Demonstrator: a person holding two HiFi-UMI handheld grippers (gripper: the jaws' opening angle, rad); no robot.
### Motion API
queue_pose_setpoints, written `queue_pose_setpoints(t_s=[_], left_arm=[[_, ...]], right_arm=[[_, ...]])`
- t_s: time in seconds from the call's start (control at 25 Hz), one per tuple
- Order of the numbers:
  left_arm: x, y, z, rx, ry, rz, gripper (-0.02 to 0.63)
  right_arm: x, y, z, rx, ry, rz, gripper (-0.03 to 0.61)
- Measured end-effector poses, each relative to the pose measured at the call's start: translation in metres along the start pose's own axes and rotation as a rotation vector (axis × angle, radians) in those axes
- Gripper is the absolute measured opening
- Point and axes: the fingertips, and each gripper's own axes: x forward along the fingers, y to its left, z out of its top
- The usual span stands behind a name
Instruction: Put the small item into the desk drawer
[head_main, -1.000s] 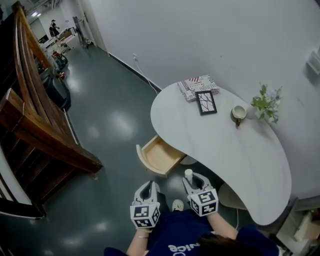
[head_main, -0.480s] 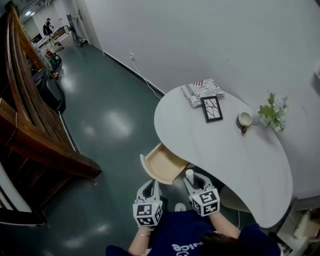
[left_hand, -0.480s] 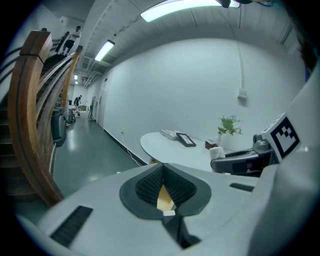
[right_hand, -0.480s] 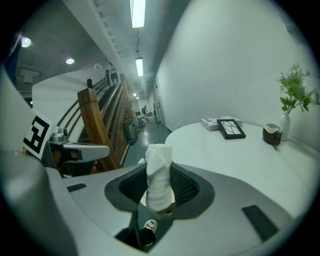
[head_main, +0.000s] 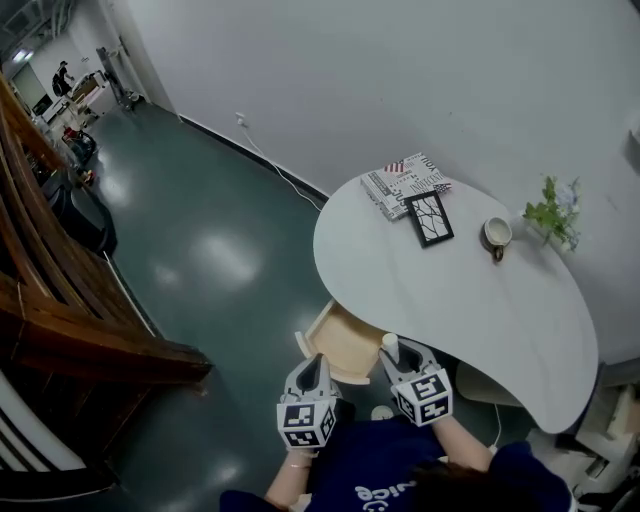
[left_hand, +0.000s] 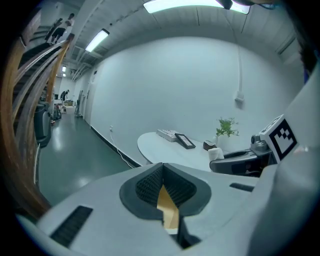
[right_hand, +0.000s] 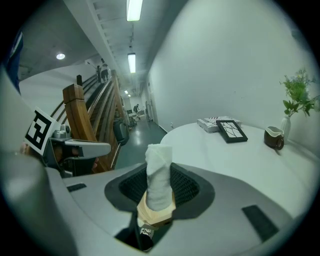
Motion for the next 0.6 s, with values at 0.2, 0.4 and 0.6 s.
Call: queue_pose_setpoints(t_s=[0.2,0.4,0.6], left_arm=[[0.015,0.016,0.014,0.037,-0.001,-0.054,0.003],[0.019,0.031,0.007,0.064,0.052,-0.074,0.003],[0.025,0.032,0.002,0.041,0.070,-0.052,0.003]], right_arm=[[0.020,0.001,0.004,0.007,0.013,-0.051,0.137],[0.033,0.004,0.010,0.001,0.022,-0.064,0.137],[0.040,0.007,0.010,-0.044,0.064,-0.027,0.137]])
